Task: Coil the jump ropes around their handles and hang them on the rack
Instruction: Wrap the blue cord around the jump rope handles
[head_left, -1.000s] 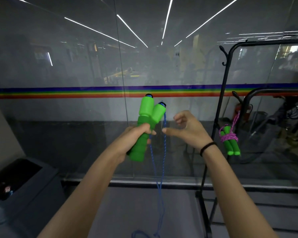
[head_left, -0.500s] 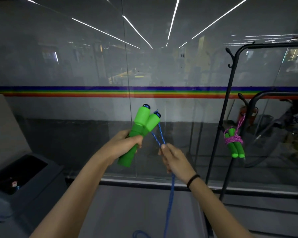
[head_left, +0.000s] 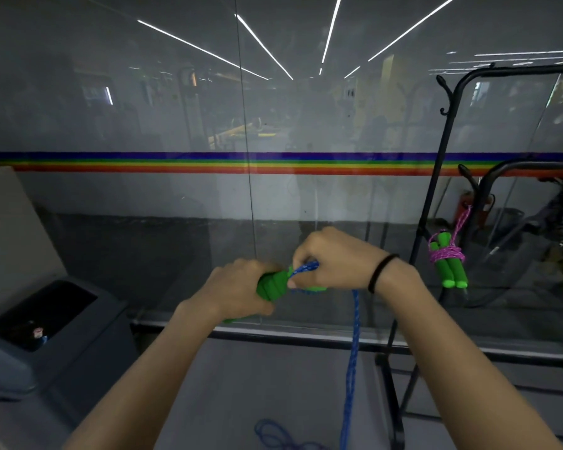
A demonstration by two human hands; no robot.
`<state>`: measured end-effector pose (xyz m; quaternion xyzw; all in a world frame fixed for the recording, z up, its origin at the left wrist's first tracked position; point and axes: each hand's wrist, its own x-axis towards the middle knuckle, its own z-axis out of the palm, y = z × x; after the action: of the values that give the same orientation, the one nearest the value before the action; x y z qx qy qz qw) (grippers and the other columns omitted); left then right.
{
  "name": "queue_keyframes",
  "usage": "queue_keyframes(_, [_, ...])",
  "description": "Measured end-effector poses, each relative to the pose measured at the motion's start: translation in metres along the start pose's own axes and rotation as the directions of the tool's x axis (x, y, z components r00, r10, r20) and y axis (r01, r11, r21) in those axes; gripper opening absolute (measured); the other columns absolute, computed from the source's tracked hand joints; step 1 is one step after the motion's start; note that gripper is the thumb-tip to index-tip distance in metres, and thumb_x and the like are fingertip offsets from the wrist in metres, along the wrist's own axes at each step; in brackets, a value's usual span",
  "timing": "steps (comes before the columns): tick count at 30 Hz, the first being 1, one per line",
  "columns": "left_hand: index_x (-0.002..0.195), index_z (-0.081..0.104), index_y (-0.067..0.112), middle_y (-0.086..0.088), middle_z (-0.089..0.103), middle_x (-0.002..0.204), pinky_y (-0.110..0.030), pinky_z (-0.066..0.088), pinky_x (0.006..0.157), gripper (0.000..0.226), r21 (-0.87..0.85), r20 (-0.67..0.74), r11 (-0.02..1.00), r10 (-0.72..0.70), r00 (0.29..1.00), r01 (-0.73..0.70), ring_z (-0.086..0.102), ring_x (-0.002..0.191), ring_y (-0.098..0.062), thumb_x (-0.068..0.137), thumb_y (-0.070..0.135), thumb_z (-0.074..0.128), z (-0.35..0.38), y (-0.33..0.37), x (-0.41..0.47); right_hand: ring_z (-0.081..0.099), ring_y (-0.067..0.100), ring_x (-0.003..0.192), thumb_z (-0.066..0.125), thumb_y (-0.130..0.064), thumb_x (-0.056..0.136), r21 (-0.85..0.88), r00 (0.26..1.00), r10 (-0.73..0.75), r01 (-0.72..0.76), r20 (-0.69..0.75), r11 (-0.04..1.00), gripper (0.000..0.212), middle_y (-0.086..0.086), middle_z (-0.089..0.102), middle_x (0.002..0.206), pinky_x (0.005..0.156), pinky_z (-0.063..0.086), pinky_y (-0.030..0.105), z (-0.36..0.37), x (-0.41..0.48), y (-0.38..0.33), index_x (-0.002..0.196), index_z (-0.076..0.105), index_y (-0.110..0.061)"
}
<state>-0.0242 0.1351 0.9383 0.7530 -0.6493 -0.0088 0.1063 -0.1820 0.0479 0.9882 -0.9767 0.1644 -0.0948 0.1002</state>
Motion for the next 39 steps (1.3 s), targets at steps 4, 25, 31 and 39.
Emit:
queue_keyframes(4, [0.1, 0.063, 0.027, 0.003, 0.068, 0.085, -0.024, 0.038, 0.067, 0.034, 0.018, 0.057, 0.979, 0.204, 0.977, -0.205, 0.063, 0.082, -0.019, 0.067, 0.022, 0.068, -0.008, 0.002, -0.005, 0.055, 0.008, 0.059, 0.077, -0.039, 0.068, 0.222, 0.999, -0.052, 0.052, -0.01, 0.974, 0.023, -0.005, 0.064, 0.061, 0.056, 0.042, 0.026, -0.007, 0.007, 0.01, 0.069, 0.071, -0.017])
queue_keyframes(25, [0.109, 0.052, 0.029, 0.002, 0.062, 0.082, -0.037, 0.052, 0.071, 0.048, -0.446, -0.23, 0.894, -0.083, 0.97, -0.029, 0.06, 0.076, -0.022, 0.061, 0.03, 0.054, 0.02, -0.021, 0.03, 0.047, 0.013, 0.053, 0.047, -0.037, 0.093, 0.247, 0.991, 0.13, -0.117, -0.037, 0.962, 0.037, 0.0, 0.05, 0.056, 0.058, 0.037, 0.029, 0.055, -0.006, 0.036, 0.07, 0.055, -0.01])
queue_keyframes(31, [0.109, 0.059, 0.037, 0.012, 0.066, 0.088, -0.027, 0.045, 0.069, 0.045, -0.125, -0.142, 0.986, 0.094, 0.985, -0.112, 0.063, 0.084, -0.013, 0.068, 0.019, 0.062, 0.027, -0.022, 0.032, 0.056, 0.021, 0.061, 0.058, -0.032, 0.087, 0.253, 0.99, 0.073, -0.04, -0.121, 0.967, 0.028, 0.014, 0.066, 0.072, 0.063, 0.048, 0.04, 0.037, 0.003, 0.046, 0.079, 0.068, -0.008])
queue_keyframes(39, [0.08, 0.05, 0.038, 0.016, 0.055, 0.063, -0.023, 0.039, 0.055, 0.024, -0.133, 0.049, 0.96, 0.256, 0.965, -0.248, 0.051, 0.06, -0.003, 0.068, 0.018, 0.057, 0.012, -0.02, 0.023, 0.066, 0.021, 0.071, 0.079, -0.034, 0.066, 0.5, 0.979, 0.083, 0.02, -0.184, 0.866, 0.025, 0.008, 0.072, 0.075, 0.068, 0.053, 0.037, 0.023, 0.015, 0.052, 0.073, 0.071, -0.011])
